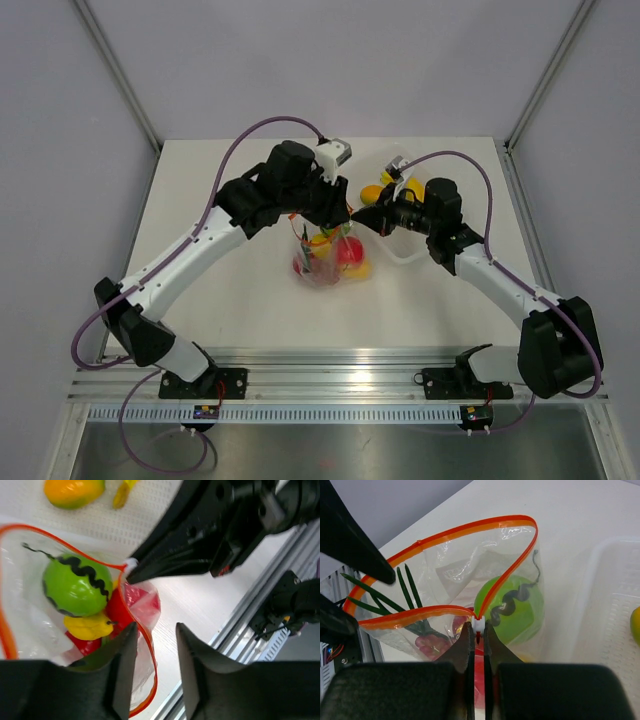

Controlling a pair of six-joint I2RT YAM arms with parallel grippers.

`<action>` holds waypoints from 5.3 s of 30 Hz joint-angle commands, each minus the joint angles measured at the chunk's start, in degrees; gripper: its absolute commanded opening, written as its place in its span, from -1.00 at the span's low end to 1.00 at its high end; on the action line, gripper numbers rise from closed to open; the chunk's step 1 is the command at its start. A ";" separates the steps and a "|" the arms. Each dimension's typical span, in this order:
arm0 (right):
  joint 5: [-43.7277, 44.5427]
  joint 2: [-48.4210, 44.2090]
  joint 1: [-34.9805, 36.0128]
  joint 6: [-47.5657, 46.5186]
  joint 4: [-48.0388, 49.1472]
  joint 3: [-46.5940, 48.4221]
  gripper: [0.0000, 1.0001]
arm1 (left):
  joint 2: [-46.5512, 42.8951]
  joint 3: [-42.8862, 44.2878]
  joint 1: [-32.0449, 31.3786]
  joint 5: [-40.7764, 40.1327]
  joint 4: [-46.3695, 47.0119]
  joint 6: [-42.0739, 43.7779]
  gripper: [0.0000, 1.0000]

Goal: Place the food in the zip-top bag and seal the zipper
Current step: Adjust the zipper food storage bag at the center of the board.

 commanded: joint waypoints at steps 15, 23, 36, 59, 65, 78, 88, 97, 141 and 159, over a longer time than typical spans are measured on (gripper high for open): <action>5.28 -2.93 0.04 5.95 5.21 0.34 -1.00 | -8.28 0.44 1.38 -25.46 -14.72 -15.06 -0.50; 5.89 -3.89 0.04 5.87 4.42 -0.01 -1.00 | -3.33 -2.01 1.38 -15.53 -13.41 -14.53 -0.51; 5.89 -3.98 0.04 6.39 4.15 0.43 -1.00 | 1.14 -2.62 1.30 -9.72 -17.89 -12.25 -0.33; 6.77 -5.47 0.48 10.26 0.46 1.49 -1.00 | 18.11 7.31 5.07 -7.43 -5.24 -18.12 -1.00; 7.56 -5.92 0.48 9.74 -1.29 1.57 -1.00 | 19.78 8.19 5.60 -5.33 -5.23 -17.26 -1.00; 7.65 -1.79 0.83 13.25 -12.46 8.60 -1.00 | 5.99 16.80 5.34 -11.29 -14.64 -7.41 0.15; 7.48 -3.80 1.80 7.46 -14.39 9.04 -1.00 | 0.10 12.33 -0.20 -16.59 -6.83 9.71 0.15; 8.62 -5.65 1.71 2.88 -18.79 9.75 -1.00 | 4.22 11.70 -1.95 -5.86 -3.30 26.07 0.16; 3.52 -14.36 1.09 -11.54 -5.70 -3.97 0.20 | 2.82 0.28 4.99 16.30 6.45 13.95 -1.00; 1.41 -7.32 2.76 -7.40 2.92 -0.80 -0.12 | 4.05 2.38 4.99 17.79 5.31 13.34 -1.00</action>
